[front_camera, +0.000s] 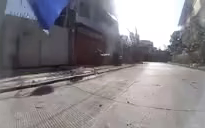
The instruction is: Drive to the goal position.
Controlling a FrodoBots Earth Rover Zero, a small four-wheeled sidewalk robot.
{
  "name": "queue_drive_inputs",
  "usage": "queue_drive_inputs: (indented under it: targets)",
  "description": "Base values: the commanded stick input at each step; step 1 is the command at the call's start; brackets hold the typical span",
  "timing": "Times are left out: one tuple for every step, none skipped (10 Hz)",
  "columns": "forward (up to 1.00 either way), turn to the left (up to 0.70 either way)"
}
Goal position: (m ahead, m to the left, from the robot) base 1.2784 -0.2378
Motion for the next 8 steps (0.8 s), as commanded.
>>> queue_drive_inputs:
  targets:
    - [0.70,-0.04]
    - [0.70,-0.04]
    - [0.70,-0.11]
    - [0.70,-0.17]
    - [0.70,-0.24]
    - [0.70,-0.33]
    - [0.70,-0.30]
    - [0.70,-0.23]
